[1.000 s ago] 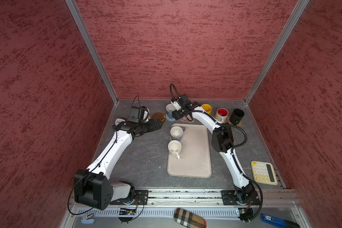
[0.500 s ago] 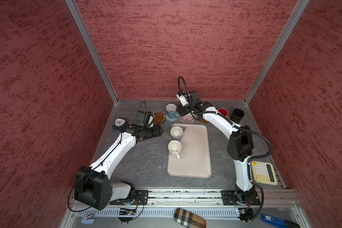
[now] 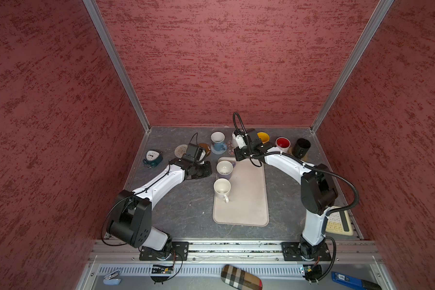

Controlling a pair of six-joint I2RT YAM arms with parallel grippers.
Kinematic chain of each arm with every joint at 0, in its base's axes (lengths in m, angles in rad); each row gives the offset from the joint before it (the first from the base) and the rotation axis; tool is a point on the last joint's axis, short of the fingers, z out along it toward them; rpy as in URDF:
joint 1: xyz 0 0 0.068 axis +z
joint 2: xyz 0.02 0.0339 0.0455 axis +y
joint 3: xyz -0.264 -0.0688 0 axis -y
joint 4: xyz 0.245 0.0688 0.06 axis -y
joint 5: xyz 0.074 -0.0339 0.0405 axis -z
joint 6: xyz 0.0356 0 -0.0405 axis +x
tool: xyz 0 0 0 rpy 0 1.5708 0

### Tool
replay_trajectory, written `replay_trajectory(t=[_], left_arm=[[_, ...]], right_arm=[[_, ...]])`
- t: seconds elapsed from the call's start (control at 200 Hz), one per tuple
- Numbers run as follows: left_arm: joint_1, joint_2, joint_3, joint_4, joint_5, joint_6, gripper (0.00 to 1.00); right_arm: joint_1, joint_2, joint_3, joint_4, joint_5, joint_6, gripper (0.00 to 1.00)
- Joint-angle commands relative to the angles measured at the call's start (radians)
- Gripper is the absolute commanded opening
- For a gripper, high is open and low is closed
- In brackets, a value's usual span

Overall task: Place cups on coasters
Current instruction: Rotate the cup on the tray.

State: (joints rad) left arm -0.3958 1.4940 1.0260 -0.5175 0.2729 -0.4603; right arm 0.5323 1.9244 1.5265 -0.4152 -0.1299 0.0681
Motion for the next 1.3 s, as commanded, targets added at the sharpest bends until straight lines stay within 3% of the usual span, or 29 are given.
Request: replay_trajectory(t=[0.0,0.541,1.298], left_arm=[[-0.014,0.029,-0.012,0.060,0.004,-0.022,0.11],[-0.034,0.131,-0.026,0.151,0.048,-0.031,0.06],[-0.022,0.273,0.058,0.216,0.078,-0.049,0.06]], right_arm=[[-0.002,0.005,-0.006,0.036,-0.034,0.018,0.00],[-0.002,0.137,0.068,0.015,-0.084,0.001,0.00],[-0.002,-0.063,-0.212,0.088,-0.100,0.037,0.00]])
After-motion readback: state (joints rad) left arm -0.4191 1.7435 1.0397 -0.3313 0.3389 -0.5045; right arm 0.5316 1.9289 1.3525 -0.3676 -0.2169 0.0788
